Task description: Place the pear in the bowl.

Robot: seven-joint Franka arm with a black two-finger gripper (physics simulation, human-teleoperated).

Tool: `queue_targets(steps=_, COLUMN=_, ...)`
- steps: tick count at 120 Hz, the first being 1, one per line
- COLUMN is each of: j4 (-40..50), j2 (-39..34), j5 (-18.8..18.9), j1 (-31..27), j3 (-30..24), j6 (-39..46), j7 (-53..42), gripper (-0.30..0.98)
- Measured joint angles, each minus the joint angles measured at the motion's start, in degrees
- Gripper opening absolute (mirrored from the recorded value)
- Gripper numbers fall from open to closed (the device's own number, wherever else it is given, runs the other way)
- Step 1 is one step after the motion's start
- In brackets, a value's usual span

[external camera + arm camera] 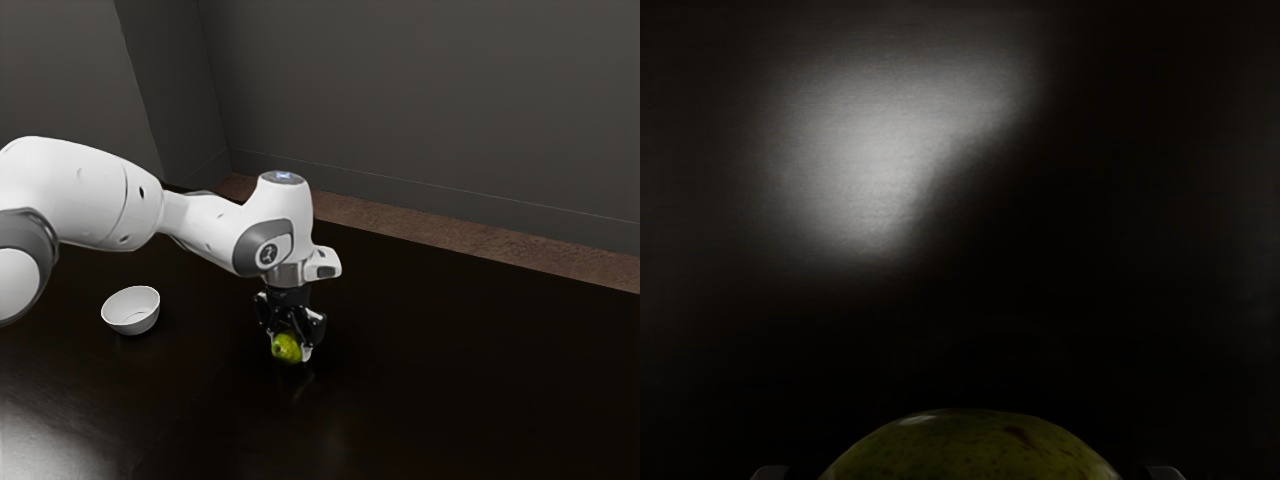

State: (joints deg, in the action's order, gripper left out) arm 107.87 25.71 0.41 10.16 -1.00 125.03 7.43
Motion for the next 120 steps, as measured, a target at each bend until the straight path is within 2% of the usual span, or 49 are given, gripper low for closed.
queue_targets(steps=27, j4=-0.18, j2=-4.94, j5=0.86, j1=-1.02, j3=0.25, j6=-1.75, j7=0.24, gripper=0.33)
queue_targets(steps=62, j4=-0.9, j2=-6.94, j5=1.24, j1=-2.91, j3=7.43, j6=-3.76, j7=-3.37, gripper=0.31)
queue_targets(steps=120, j4=-2.08, j2=-6.3, j5=1.34, j1=-14.57, j3=10.91, j6=-5.59, j7=-14.12, gripper=0.3)
